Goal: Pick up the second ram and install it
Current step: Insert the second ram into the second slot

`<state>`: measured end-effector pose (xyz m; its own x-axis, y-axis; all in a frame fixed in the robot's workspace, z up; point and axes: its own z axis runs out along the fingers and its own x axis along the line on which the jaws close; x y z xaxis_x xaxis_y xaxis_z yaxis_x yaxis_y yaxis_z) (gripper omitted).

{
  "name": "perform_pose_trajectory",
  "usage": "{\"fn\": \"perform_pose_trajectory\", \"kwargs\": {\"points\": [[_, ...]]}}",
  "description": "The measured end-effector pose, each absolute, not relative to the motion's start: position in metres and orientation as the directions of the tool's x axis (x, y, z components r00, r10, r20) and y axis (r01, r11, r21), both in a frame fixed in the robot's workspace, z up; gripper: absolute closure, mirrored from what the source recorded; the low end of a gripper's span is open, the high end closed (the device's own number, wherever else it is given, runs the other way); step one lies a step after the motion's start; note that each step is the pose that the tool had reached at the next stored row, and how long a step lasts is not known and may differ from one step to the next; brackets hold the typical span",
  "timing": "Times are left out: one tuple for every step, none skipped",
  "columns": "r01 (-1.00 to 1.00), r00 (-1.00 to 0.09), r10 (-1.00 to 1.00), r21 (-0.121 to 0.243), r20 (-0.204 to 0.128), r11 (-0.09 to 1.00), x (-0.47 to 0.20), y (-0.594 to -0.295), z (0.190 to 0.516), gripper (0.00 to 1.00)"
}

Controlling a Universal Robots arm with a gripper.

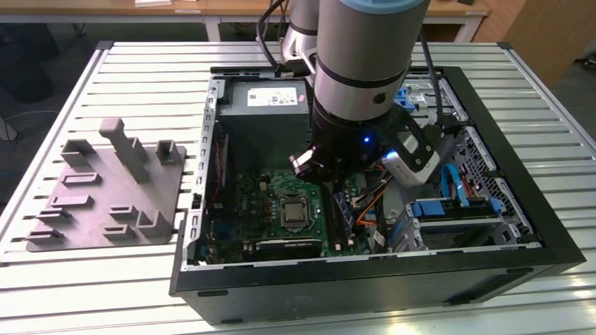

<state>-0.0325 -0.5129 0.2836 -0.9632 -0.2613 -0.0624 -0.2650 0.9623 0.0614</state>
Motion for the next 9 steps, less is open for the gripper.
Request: {"fn": "perform_pose_trajectory", "kwargs": {"points": [[-0.262,-0.964,-0.258,0.061,-0.062,0.963,-0.0325,-0.5129,0.2836,0.86],[-0.259,-0.965,-0.255,0.061,-0.062,0.964,-0.0325,-0.5129,0.2836,0.86],[-0.256,-0.966,-0.252,0.061,-0.062,0.965,-0.0325,-0.5129,0.2835,0.86],[-0.254,-0.966,-0.25,0.061,-0.062,0.965,-0.0325,-0.5129,0.2835,0.86],[-0.251,-0.967,-0.248,0.061,-0.062,0.966,-0.0325,-0.5129,0.2835,0.86],[-0.249,-0.967,-0.245,0.061,-0.062,0.967,-0.0325,-0.5129,0.2835,0.86],[-0.247,-0.968,-0.243,0.061,-0.062,0.967,-0.0325,-0.5129,0.2835,0.86],[-0.244,-0.969,-0.24,0.061,-0.062,0.968,-0.0325,-0.5129,0.2835,0.86],[-0.24,-0.97,-0.237,0.061,-0.062,0.969,-0.0325,-0.5129,0.2834,0.86]]}}
